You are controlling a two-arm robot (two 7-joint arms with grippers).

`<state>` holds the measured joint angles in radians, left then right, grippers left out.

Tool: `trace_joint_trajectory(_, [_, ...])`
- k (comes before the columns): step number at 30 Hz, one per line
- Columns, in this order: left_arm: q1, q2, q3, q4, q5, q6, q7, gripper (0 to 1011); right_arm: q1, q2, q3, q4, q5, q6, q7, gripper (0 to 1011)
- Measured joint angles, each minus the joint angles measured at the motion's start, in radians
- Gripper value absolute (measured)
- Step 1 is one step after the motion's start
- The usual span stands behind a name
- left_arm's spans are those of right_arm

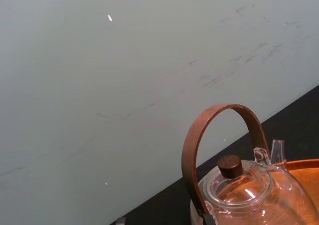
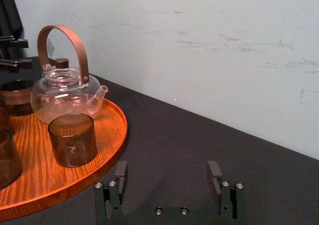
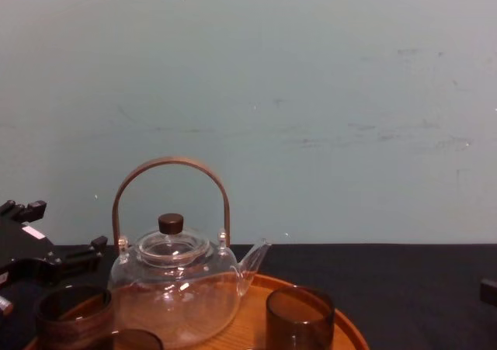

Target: Pick up the glass from the table and place it on the tray.

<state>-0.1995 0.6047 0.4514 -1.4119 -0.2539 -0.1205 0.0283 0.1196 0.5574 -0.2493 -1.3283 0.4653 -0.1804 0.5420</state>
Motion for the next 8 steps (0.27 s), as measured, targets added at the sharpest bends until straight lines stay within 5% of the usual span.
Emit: trace_joint_trajectory(8, [0.0, 0.0, 0.0, 0.0, 0.0, 0.0, 0.0, 1001, 0.001, 0.0, -0.001, -0.001, 0.0, 0.0, 0.002, 1002])
